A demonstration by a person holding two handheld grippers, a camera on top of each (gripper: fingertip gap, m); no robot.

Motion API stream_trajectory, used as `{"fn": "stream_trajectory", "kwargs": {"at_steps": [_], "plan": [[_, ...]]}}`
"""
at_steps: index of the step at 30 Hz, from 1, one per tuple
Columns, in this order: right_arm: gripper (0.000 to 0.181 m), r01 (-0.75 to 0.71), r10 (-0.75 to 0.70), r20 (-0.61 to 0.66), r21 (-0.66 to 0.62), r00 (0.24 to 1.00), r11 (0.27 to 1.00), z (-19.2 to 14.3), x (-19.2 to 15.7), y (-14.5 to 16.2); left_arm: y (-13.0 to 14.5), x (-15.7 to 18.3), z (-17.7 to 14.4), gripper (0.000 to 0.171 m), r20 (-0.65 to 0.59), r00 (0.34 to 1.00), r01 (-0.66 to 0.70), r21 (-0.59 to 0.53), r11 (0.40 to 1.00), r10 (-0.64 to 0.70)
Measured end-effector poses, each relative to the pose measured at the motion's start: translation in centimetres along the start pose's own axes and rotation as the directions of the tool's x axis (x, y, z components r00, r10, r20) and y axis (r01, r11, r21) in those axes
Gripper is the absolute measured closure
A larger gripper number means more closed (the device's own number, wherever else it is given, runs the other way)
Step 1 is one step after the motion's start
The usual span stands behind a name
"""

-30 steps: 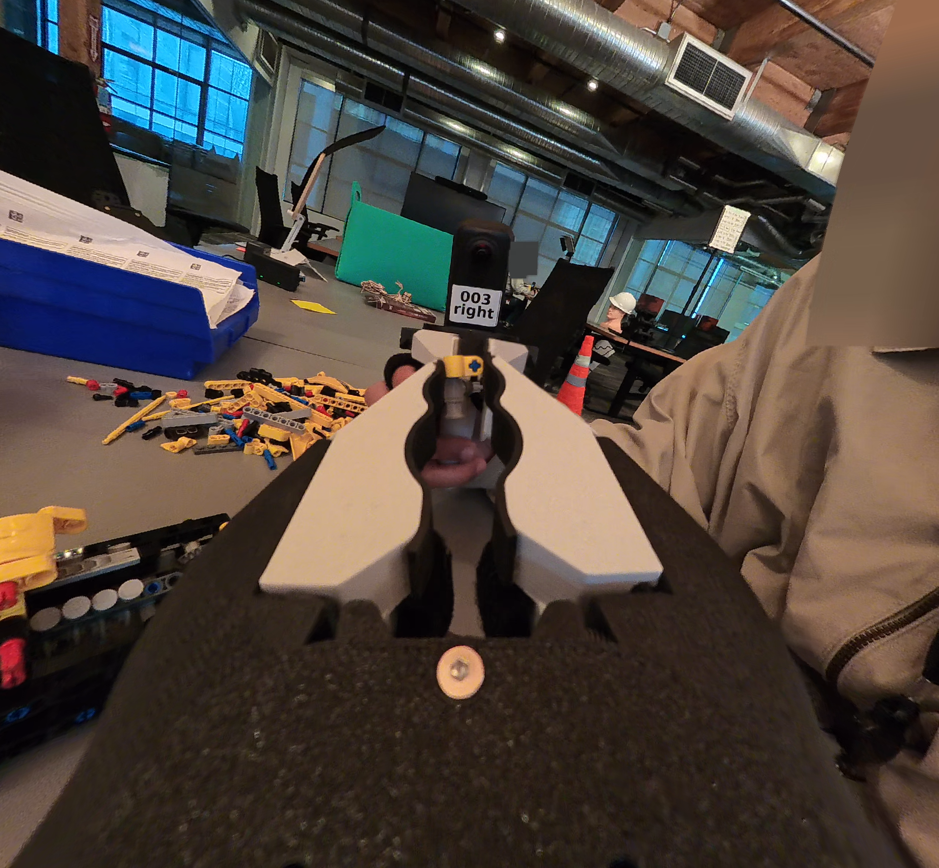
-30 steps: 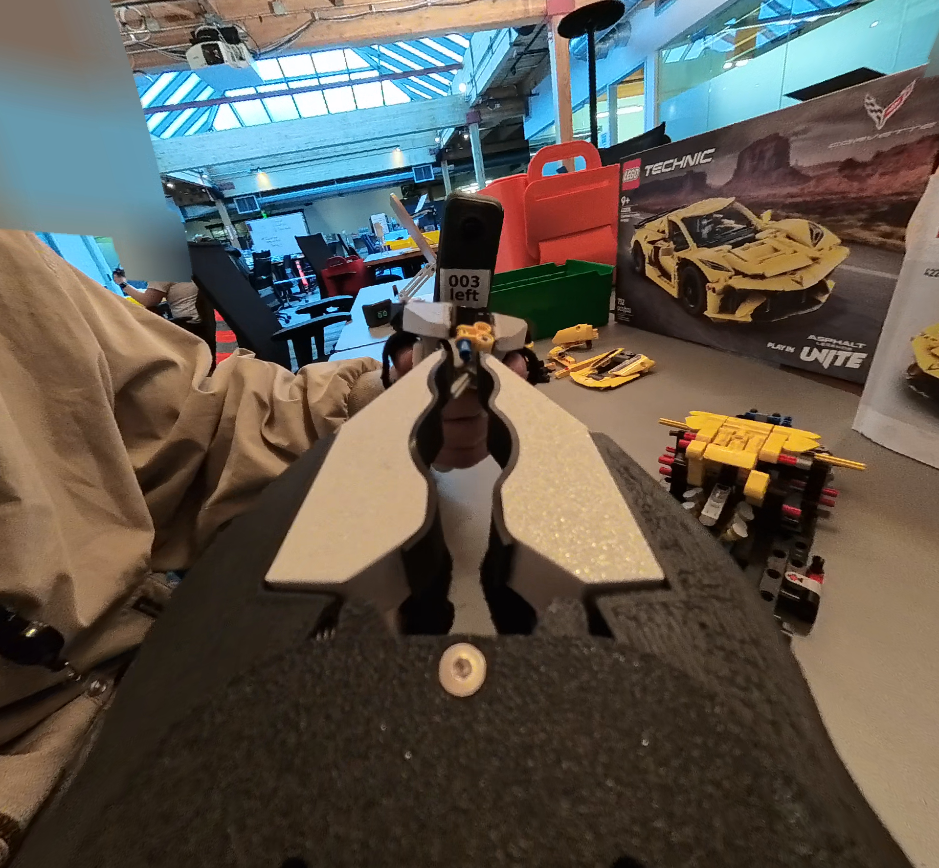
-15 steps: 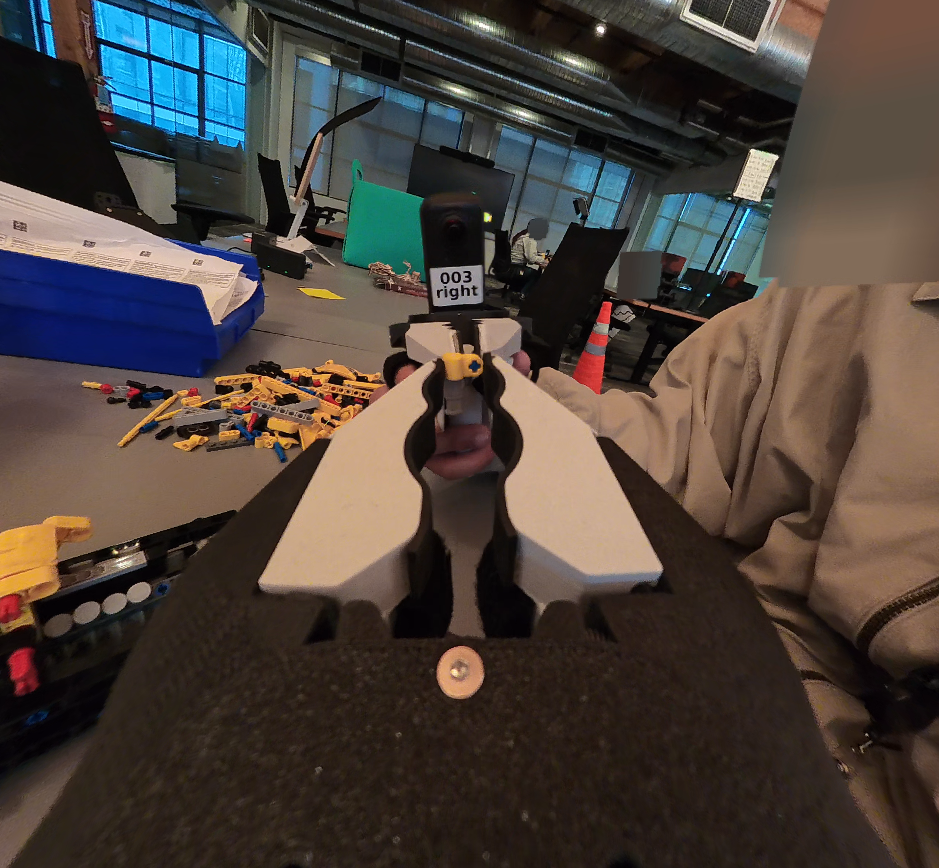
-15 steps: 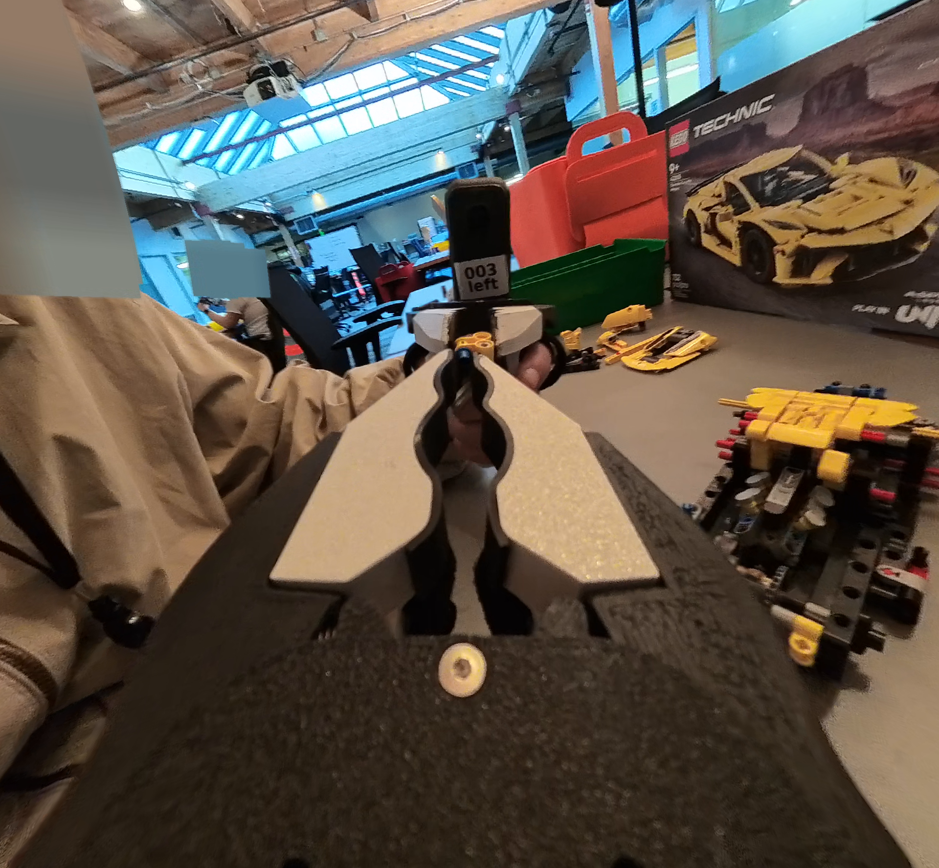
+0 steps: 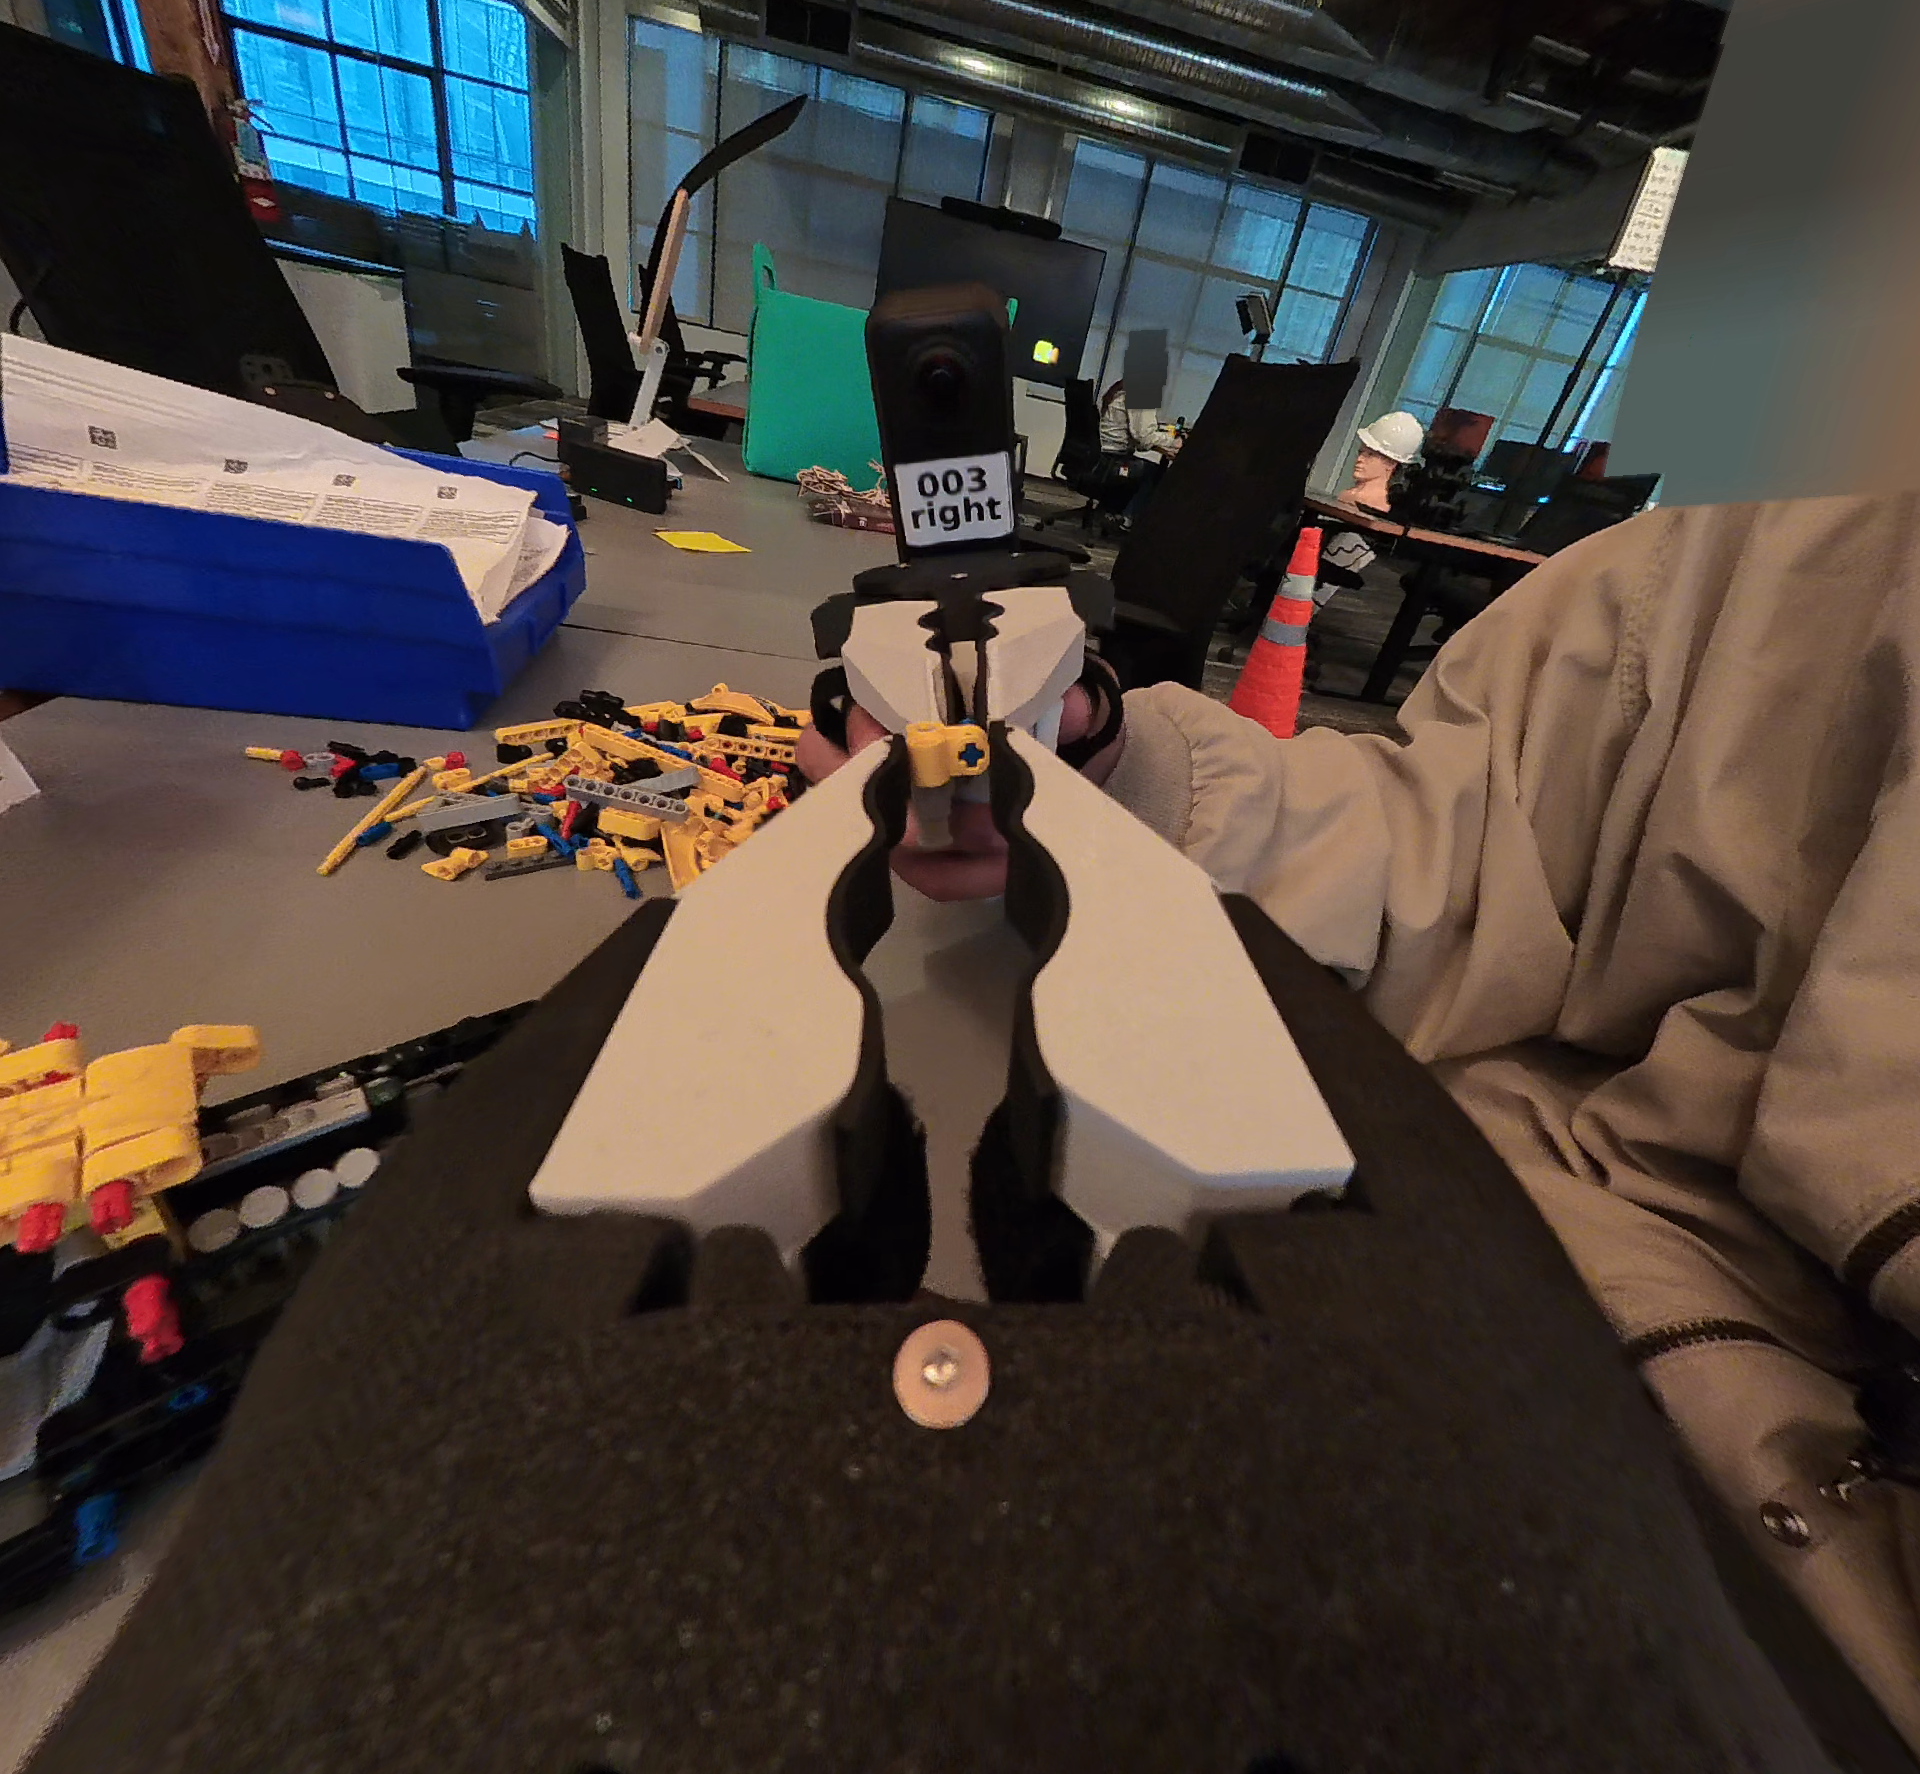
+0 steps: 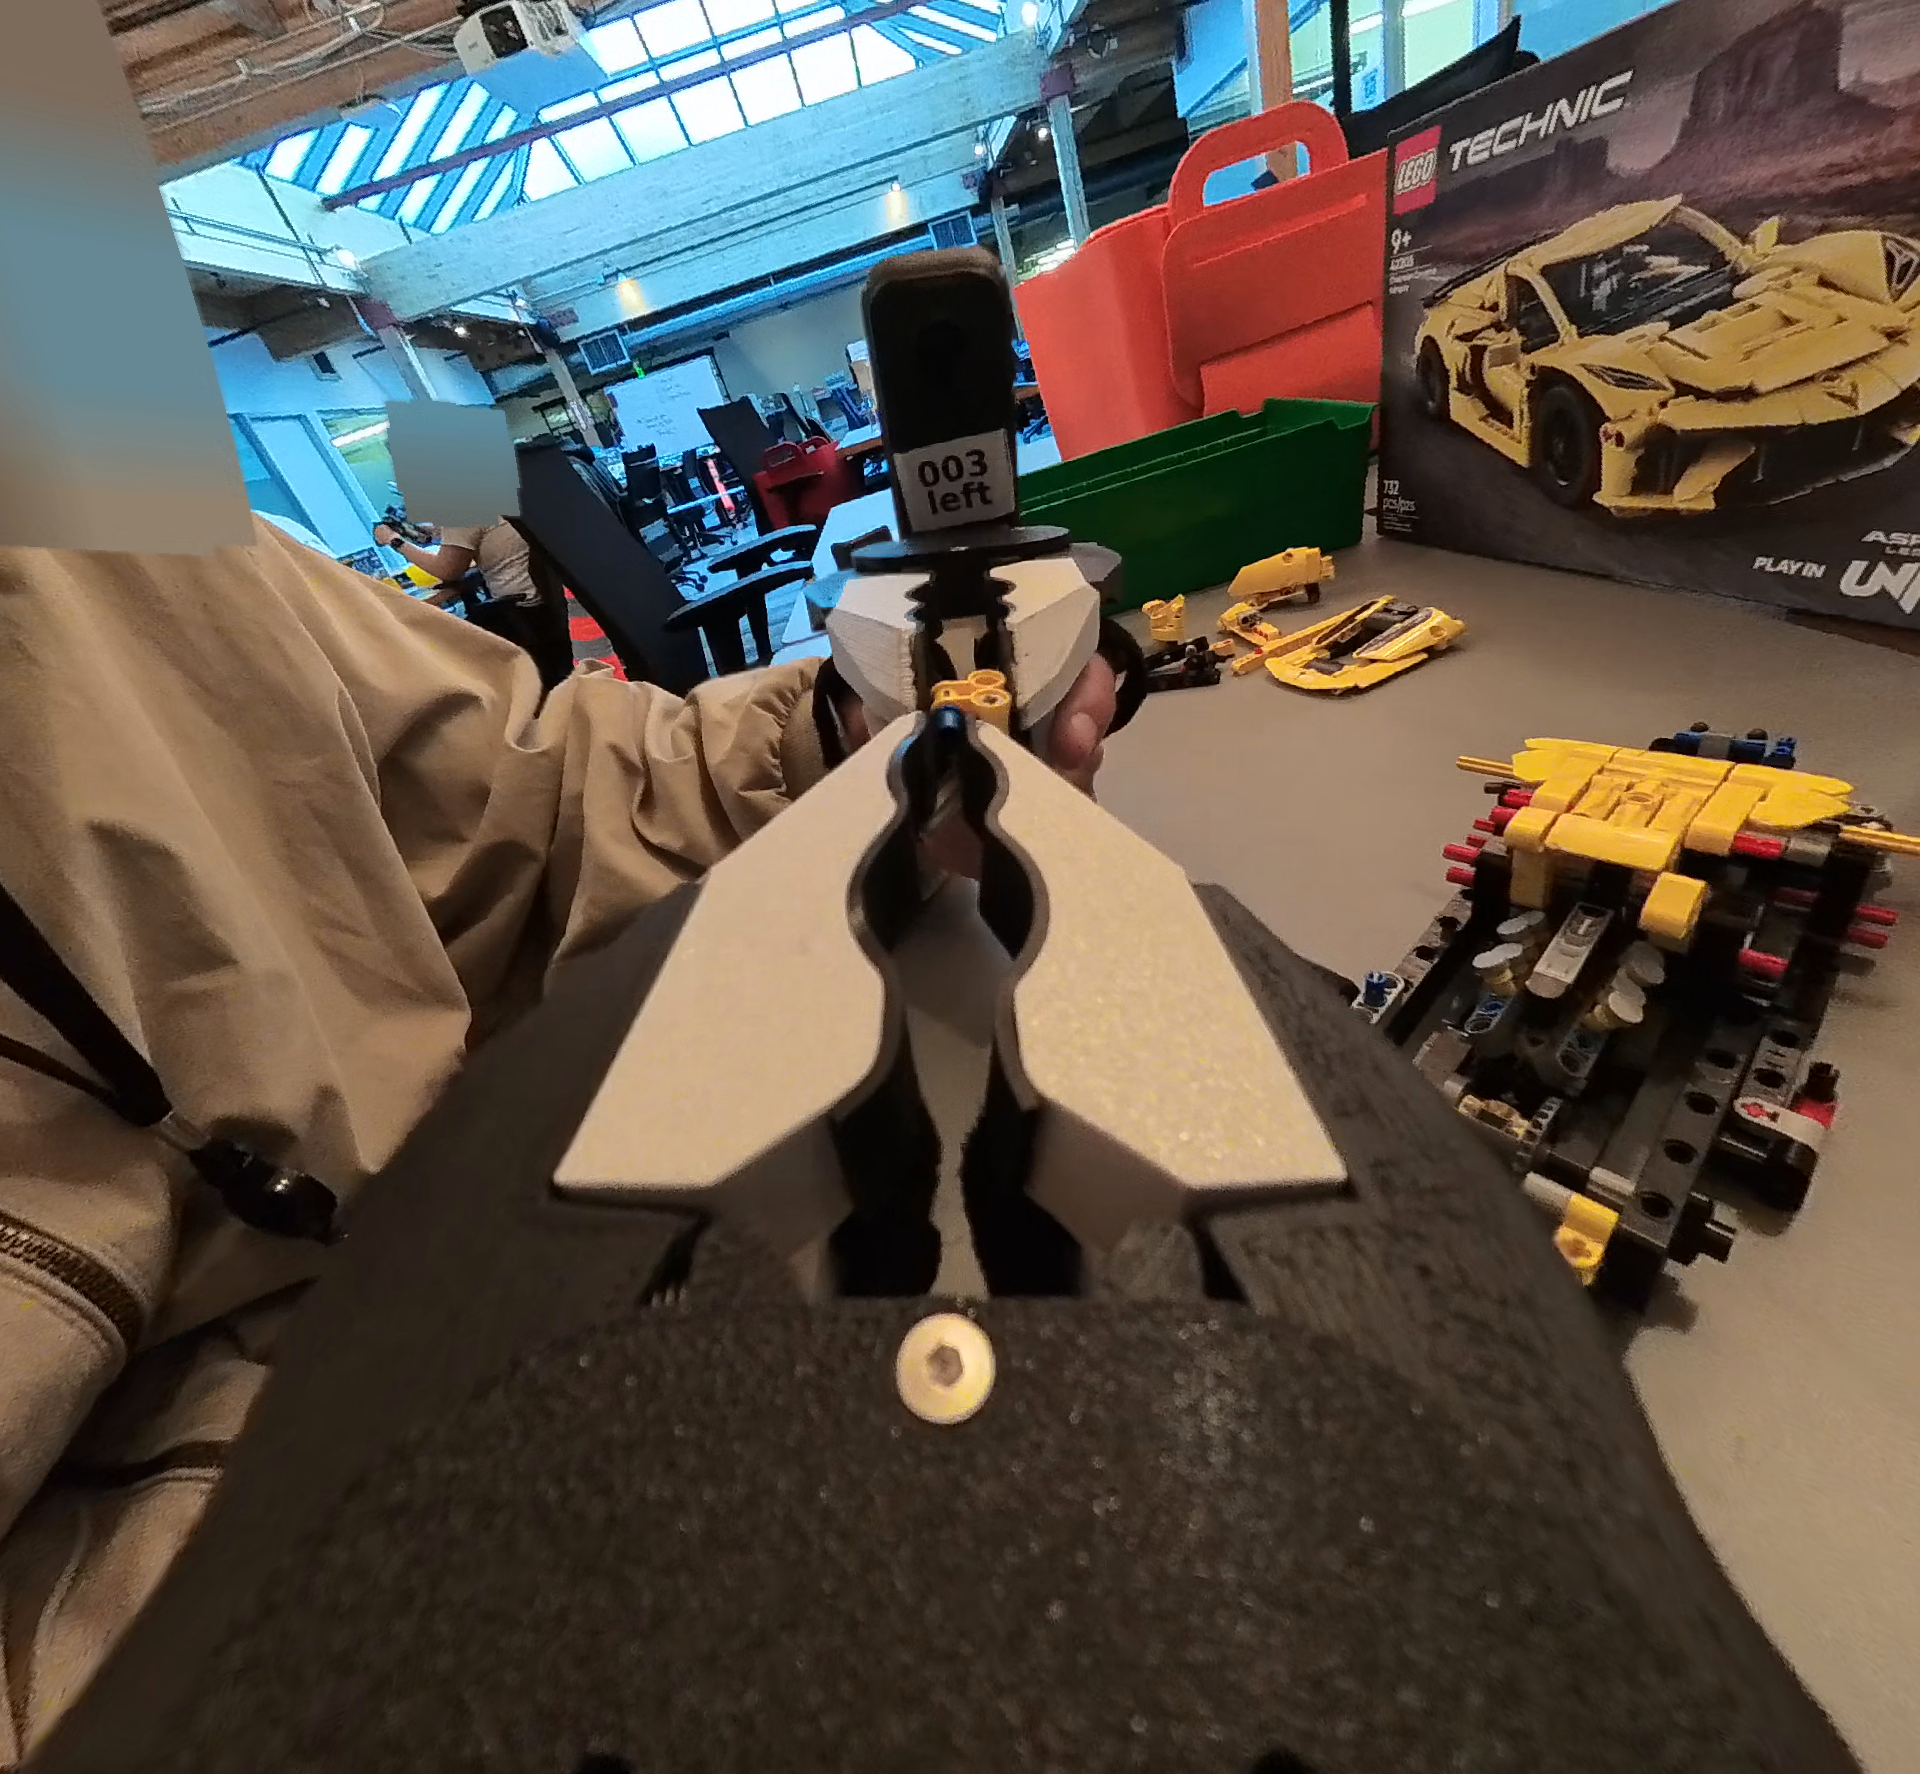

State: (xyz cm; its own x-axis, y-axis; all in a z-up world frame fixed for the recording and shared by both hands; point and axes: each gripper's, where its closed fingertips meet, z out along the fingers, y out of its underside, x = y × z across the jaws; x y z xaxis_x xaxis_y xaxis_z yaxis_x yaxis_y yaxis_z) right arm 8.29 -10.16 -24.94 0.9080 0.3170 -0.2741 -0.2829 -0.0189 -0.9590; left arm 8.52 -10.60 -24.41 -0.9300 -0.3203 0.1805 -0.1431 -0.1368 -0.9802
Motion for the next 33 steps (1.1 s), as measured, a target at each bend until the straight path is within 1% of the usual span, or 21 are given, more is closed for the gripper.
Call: {"fn": "stream_trajectory", "kwargs": {"at_steps": [3, 4, 6, 7, 8, 9, 10, 12, 13, 15, 16, 17, 18, 20, 23, 24, 25, 27, 28, 30, 33], "plan": [[0.179, 0.004, -0.004, 0.026, 0.013, 1.0, 1.0, -0.2, -0.2, -0.3, -0.4, 0.2, 0.0, 0.158, -0.005, 1.0, -0.022, 0.029, 0.999, 0.022], [0.18, -0.011, 0.009, 0.036, 0.066, 0.999, 0.998, -0.9, -0.2, -1.2, -1.5, 0.3, -0.8, 0.158, -0.025, 1.0, -0.002, 0.092, 0.996, 0.004], [0.18, -0.026, 0.031, -0.011, 0.285, 0.999, 0.958, -6.2, 1.3, -5.3, -6.4, -1.1, -5.7, 0.159, -0.003, 0.999, 0.049, 0.336, 0.941, -0.051], [0.18, 0.009, 0.008, -0.055, 0.296, 0.998, 0.955, -8.0, 1.7, -5.9, -8.0, -1.7, -8.1, 0.159, 0.032, 0.998, 0.032, 0.396, 0.918, -0.048], [0.18, 0.018, 0.0, -0.064, 0.283, 0.998, 0.959, -8.4, 1.7, -5.9, -8.6, -2.0, -9.1, 0.159, 0.061, 0.997, 0.009, 0.397, 0.918, -0.036], [0.181, 0.008, 0.005, -0.048, 0.263, 0.999, 0.965, -7.9, 1.4, -5.6, -8.1, -2.2, -8.8, 0.158, 0.081, 0.996, -0.004, 0.361, 0.933, -0.027], [0.18, 0.008, 0.004, -0.067, 0.185, 0.998, 0.983, -7.0, 1.6, -4.5, -6.9, -2.4, -7.7, 0.158, 0.085, 0.996, 0.0, 0.298, 0.954, -0.027], [0.179, 0.061, -0.074, -0.287, -0.052, 0.955, 0.997, -6.7, 4.6, -1.7, -3.9, -3.1, -5.1, 0.158, 0.096, 0.994, 0.028, 0.179, 0.983, -0.045], [0.179, 0.041, -0.132, -0.441, -0.209, 0.888, 0.977, -8.1, 7.2, 0.3, -3.0, -3.1, -4.3, 0.158, 0.09, 0.995, 0.037, 0.158, 0.987, -0.051], [0.179, -0.131, -0.315, -0.7, -0.505, 0.641, 0.853, -14.5, 12.5, 4.2, -2.5, -3.2, -3.6, 0.158, 0.065, 0.994, 0.076, 0.154, 0.985, -0.087], [0.178, -0.223, -0.419, -0.735, -0.6, 0.534, 0.768, -18.0, 13.8, 5.6, -2.1, -3.4, -3.3, 0.157, 0.065, 0.993, 0.086, 0.143, 0.986, -0.096], [0.179, -0.286, -0.492, -0.732, -0.655, 0.471, 0.7, -20.7, 14.4, 6.6, -1.9, -3.5, -3.2, 0.158, 0.065, 0.994, 0.079, 0.134, 0.988, -0.089], [0.179, -0.315, -0.523, -0.72, -0.68, 0.456, 0.663, -22.2, 14.5, 7.3, -2.1, -3.4, -3.2, 0.158, 0.064, 0.995, 0.071, 0.145, 0.987, -0.081], [0.177, -0.318, -0.527, -0.72, -0.681, 0.451, 0.659, -23.1, 14.5, 7.5, -2.5, -3.0, -3.2, 0.157, 0.044, 0.996, 0.063, 0.172, 0.983, -0.071], [0.162, -0.199, -0.487, -0.712, -0.645, 0.506, 0.738, -19.4, 13.9, 5.4, -2.8, -2.6, -3.3, 0.158, 0.062, 0.998, 0.005, 0.181, 0.983, -0.016], [0.159, -0.116, -0.445, -0.691, -0.603, 0.569, 0.789, -16.3, 13.1, 4.1, -2.9, -2.7, -3.3, 0.158, 0.075, 0.997, -0.012, 0.183, 0.983, -0.002], [0.159, -0.023, -0.37, -0.641, -0.518, 0.672, 0.855, -12.2, 11.5, 2.6, -2.9, -2.6, -3.3, 0.158, 0.079, 0.997, -0.022, 0.18, 0.983, 0.008], [0.16, 0.075, -0.204, -0.442, -0.292, 0.874, 0.954, -4.6, 7.0, -0.1, -2.8, -2.9, -3.5, 0.158, 0.103, 0.994, -0.044, 0.17, 0.984, 0.026], [0.158, 0.076, -0.142, -0.341, -0.199, 0.929, 0.977, -2.0, 5.3, -1.0, -2.8, -3.1, -3.5, 0.157, 0.118, 0.993, -0.05, 0.164, 0.985, 0.031], [0.159, 0.069, -0.1, -0.289, -0.116, 0.952, 0.991, 0.7, 4.8, -1.5, -2.7, -3.8, -3.8, 0.157, 0.153, 0.988, -0.051, 0.158, 0.986, 0.027], [0.161, 0.119, -0.149, -0.358, -0.103, 0.922, 0.988, 2.1, 5.4, -0.7, -2.6, -4.6, -4.2, 0.157, 0.174, 0.985, -0.016, 0.164, 0.986, -0.013]]}}
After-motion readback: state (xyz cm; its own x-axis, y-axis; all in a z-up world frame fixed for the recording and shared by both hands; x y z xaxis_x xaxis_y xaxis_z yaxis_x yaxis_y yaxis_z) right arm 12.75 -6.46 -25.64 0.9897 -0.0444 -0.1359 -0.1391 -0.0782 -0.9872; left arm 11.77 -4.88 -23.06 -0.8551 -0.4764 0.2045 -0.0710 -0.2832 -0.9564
